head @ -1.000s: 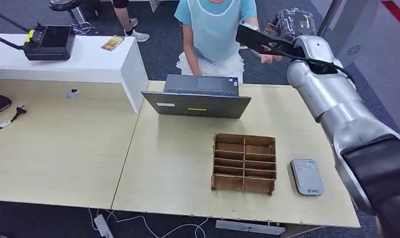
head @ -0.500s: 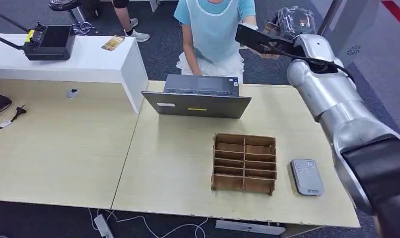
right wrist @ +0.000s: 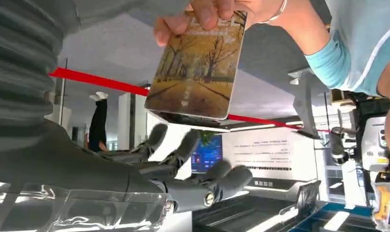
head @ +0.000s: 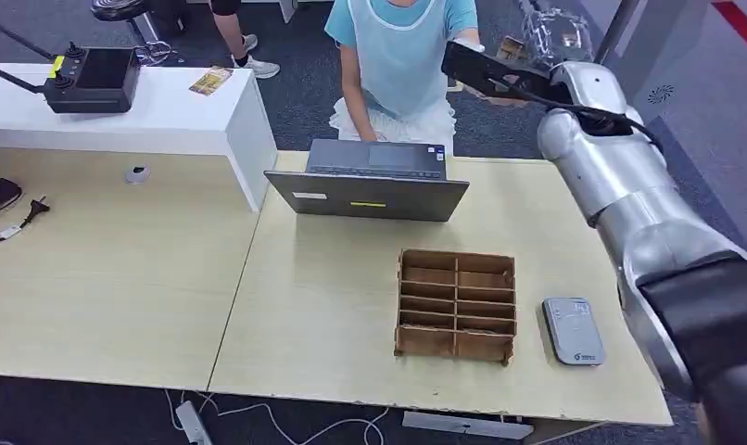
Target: Pass the card to the sensor for recognition and then transmit it.
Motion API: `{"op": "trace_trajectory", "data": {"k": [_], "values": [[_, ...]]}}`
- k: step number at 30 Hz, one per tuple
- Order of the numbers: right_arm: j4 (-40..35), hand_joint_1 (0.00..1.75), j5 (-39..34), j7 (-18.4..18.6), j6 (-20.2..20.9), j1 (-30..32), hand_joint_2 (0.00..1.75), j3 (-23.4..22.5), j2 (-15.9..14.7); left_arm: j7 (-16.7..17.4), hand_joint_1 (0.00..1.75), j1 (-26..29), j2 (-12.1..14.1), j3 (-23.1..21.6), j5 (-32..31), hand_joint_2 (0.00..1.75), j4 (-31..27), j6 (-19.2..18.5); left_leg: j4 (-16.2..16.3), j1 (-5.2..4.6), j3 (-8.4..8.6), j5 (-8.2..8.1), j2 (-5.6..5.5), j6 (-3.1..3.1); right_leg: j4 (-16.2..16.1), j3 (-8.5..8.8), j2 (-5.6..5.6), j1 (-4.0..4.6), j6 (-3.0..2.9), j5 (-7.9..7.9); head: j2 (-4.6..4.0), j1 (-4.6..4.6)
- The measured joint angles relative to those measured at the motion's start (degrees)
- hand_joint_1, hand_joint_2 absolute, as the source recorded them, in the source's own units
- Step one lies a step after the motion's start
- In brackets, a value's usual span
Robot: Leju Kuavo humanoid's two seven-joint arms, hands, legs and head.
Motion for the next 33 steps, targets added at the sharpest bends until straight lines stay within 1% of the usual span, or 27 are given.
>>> {"op": "trace_trajectory", "data": {"k": [12,16,20,22,23,25,28,31,33], "values": [[-0.24,0.00,-0.33,0.00,-0.37,0.14,1.75,-1.16,0.00,0.02,0.00,0.00,0.00,0.00,0.00,0.00,0.00,0.00,0.00,0.00,0.00,0.00,0.00,0.00,0.00,0.00,0.00,0.00,0.00,0.00,0.00,-0.02],[-1.03,0.00,-4.07,-0.48,-1.18,0.89,1.75,-3.39,0.13,0.02,0.00,0.00,0.00,0.00,0.15,0.00,0.00,0.09,0.00,0.00,0.00,0.00,0.00,0.00,0.00,0.00,0.00,0.00,0.00,0.00,0.00,-0.02],[-3.22,0.00,-9.34,-2.98,-2.08,2.49,1.75,-6.95,0.15,0.02,0.00,0.04,0.00,0.00,0.57,0.00,0.00,0.17,0.00,0.00,0.00,0.00,0.00,0.00,0.00,0.00,0.00,0.00,0.00,0.00,0.00,0.00],[-5.30,0.00,-14.41,-5.35,-1.58,3.71,1.75,-9.43,0.15,0.02,0.00,0.07,0.00,0.00,1.01,0.00,0.00,0.37,0.00,0.00,0.00,0.00,0.00,0.00,0.00,0.00,0.00,0.00,0.00,0.00,0.00,-0.02],[-6.54,0.00,-17.00,-6.30,-0.54,4.39,1.75,-10.69,0.15,0.02,0.00,0.10,0.00,0.02,1.20,0.00,0.00,0.53,0.00,0.00,0.01,0.00,0.00,0.00,0.00,-0.01,0.00,0.00,0.00,0.00,0.00,0.00],[-9.52,0.00,-23.41,-8.06,2.55,5.67,1.75,-13.41,0.13,0.02,0.00,0.17,0.00,0.09,1.64,0.00,0.00,0.70,0.00,0.00,0.00,0.00,0.00,0.00,0.00,-0.01,0.00,0.00,0.00,0.00,0.00,0.00],[-13.86,0.00,-32.93,-9.55,7.24,7.48,1.75,-16.90,-0.31,0.02,0.00,0.33,0.00,0.35,2.12,0.00,0.00,1.20,0.00,0.00,0.00,0.00,0.00,0.00,-0.01,-0.05,0.00,0.00,0.00,0.00,0.00,0.00],[-18.77,0.00,-43.65,-10.80,12.21,9.31,1.75,-19.84,-1.35,0.02,0.00,0.43,0.00,0.74,2.60,0.00,0.00,1.51,0.00,0.00,-0.01,-0.01,-0.01,0.00,-0.01,-0.04,-0.01,0.00,0.00,0.00,0.00,-0.02],[-21.62,0.00,-49.01,-11.35,14.56,10.42,1.75,-20.90,-2.52,0.02,0.00,0.47,0.00,1.07,3.00,0.00,0.00,1.60,0.00,0.00,-0.02,-0.01,-0.05,0.01,-0.01,-0.03,-0.07,0.00,0.00,-0.01,0.00,-0.02]]}}
